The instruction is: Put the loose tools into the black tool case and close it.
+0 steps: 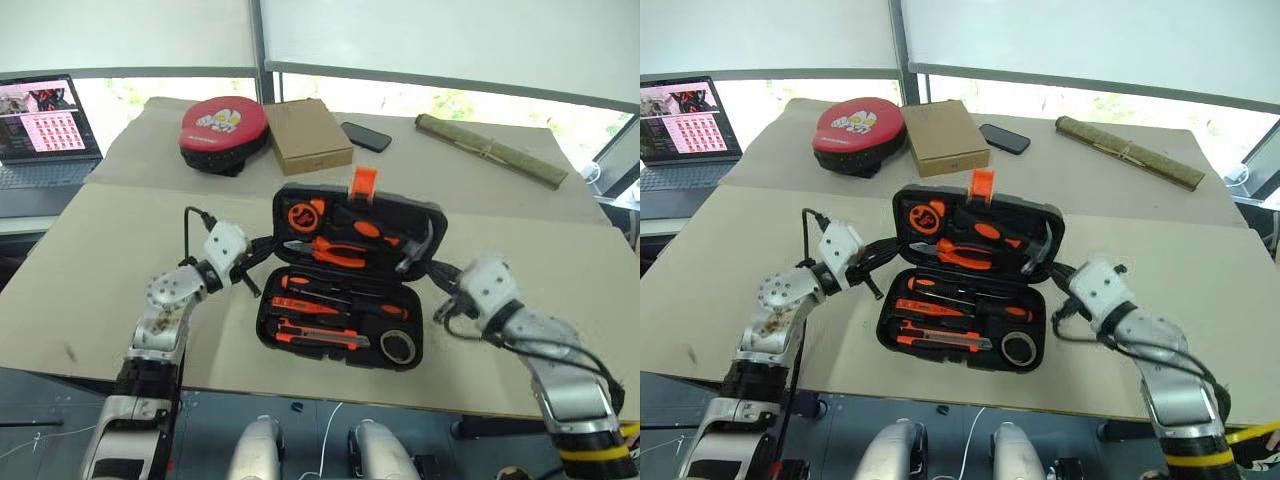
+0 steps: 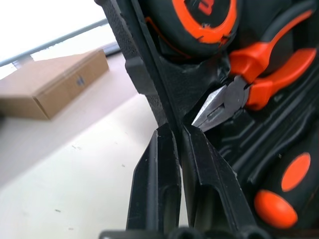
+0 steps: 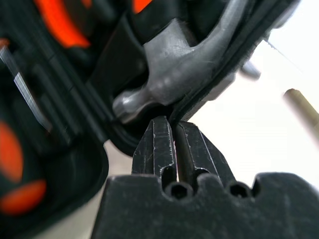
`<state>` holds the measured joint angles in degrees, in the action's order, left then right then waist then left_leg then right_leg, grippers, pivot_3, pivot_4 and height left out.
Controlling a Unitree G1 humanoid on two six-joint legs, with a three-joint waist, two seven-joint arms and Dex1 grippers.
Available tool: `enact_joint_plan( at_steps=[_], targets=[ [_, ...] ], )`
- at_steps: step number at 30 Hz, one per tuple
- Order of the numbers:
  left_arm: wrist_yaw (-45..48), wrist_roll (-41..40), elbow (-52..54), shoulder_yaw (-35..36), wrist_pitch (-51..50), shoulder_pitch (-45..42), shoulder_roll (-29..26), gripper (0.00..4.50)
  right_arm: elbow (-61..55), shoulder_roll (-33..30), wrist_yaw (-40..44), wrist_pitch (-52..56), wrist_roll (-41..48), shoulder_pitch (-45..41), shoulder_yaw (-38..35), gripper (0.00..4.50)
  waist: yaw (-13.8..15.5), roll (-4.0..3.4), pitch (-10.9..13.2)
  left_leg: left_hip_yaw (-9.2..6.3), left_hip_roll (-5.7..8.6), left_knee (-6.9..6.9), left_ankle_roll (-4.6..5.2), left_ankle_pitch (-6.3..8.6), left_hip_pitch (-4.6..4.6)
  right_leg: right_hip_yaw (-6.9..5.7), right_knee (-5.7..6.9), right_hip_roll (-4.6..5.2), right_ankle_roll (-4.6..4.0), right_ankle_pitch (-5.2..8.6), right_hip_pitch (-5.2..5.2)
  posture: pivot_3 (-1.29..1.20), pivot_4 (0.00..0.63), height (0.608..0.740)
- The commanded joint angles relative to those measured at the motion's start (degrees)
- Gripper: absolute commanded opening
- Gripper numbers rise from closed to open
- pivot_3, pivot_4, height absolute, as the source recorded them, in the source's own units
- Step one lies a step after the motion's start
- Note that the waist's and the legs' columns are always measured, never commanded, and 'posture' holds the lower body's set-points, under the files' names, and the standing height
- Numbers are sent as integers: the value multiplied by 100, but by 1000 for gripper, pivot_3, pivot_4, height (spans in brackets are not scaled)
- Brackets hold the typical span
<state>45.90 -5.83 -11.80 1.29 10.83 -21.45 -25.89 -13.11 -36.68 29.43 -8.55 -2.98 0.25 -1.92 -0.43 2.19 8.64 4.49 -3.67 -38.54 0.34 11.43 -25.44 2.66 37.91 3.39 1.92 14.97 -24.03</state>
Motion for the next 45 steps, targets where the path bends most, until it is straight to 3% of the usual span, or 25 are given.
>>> enact_joint_plan(
  at_steps=[1, 2, 6, 8, 10, 12, 16, 19, 24, 27, 33, 39, 45],
  targets=[
    [-121, -14, 250, 233, 142, 343, -270, 364, 187, -416, -216, -1695, -842, 462, -36, 7, -18, 0, 0, 1, -1, 0, 0, 0, 4, 0, 2, 0, 0, 0, 2, 0, 150, 740],
    [-105, -76, 346, 252, 121, 464, -312, 734, 241, -518, -285, -2067, -992, 598, -71, 0, -24, -3, -2, 6, -2, 2, 0, 0, 15, 4, 3, 0, -1, 1, 8, 0, 150, 740],
    [-103, -178, 746, 390, 63, 1027, -586, 2095, -15, -738, -281, -2429, -821, 1320, -529, 1343, -25, -2, -3, 22, -5, 19, -1, 0, 28, 15, 1, 0, -3, 3, 9, 0, 150, 740],
    [75, -751, 1075, 854, -982, 1303, -1029, 2801, -966, -994, 398, -1298, 579, 2358, -1266, 1972, 10, -7, -2, 25, -6, 19, -3, -1, 28, 16, 1, 1, -4, 3, 8, 0, 150, 740],
    [408, -1155, 1080, 1135, -1695, 1341, -1490, 3471, -1912, -1241, 1067, -113, 2036, 3389, -1871, 2040, 29, -6, -2, 30, -8, 22, -5, -3, 29, 21, 8, 6, -4, 4, 7, 0, 150, 740],
    [571, -1217, 724, 1106, -1961, 1005, -1700, 3471, -2404, -1435, 1497, 452, 2704, 3966, -2078, 2040, 29, -1, -4, 31, -18, 25, -6, -2, 55, 20, 3, 2, -12, 9, 30, 0, 150, 740],
    [924, -856, -551, 479, -2047, -355, -1585, 3524, -2886, -1628, 1887, 1167, 3377, 4146, -1870, 1108, 113, 13, -7, 26, -28, 35, -30, 13, 142, -10, -42, 6, -29, 64, 98, 0, 150, 740],
    [1184, -496, -1580, 27, -1534, -1344, -1263, 2907, -2932, -1750, 2058, 1523, 3193, 3868, -1398, 30, 134, 29, -14, 34, -19, 34, -50, 23, 138, -10, -55, 12, -22, 46, 102, 0, 150, 740],
    [1852, 68, -2765, -779, -593, -2463, -637, 839, -2663, -1677, 2143, 1834, 2740, 3012, -435, 0, 100, 43, -19, 34, -13, 33, -2, -1, 95, -4, -83, 6, -8, -5, 107, 0, 150, 740],
    [2089, 256, -3103, -1045, -232, -2785, -370, 49, -2487, -1619, 2182, 1932, 2511, 2595, -42, 0, 94, 45, -18, 29, -14, 34, 2, 4, 64, -1, -84, -3, -5, -4, 82, 0, 150, 740],
    [3113, 353, -3046, -1484, -34, -2859, -291, 49, -2112, -1434, 2002, 2322, 2040, 1661, 521, 0, 83, 44, -17, 26, -15, 36, 4, 9, 59, -3, -82, -8, -4, -1, 79, 0, 150, 740],
    [4091, 161, -1967, -1624, -654, -2281, -825, 49, -1359, -898, 1290, 2916, 2031, 595, -15, 0, 6, 37, -15, 29, -16, 33, 3, 9, 61, 1, -80, -5, -5, -1, 79, 0, 150, 740],
    [3807, -207, -1607, -1109, -1667, -2592, -907, 49, -1166, -998, 1444, 3231, 2221, 393, -451, 0, 127, 36, -13, 23, -15, 32, 4, 8, 54, -8, -78, -4, -2, 0, 75, 0, 150, 740]
  ],
)
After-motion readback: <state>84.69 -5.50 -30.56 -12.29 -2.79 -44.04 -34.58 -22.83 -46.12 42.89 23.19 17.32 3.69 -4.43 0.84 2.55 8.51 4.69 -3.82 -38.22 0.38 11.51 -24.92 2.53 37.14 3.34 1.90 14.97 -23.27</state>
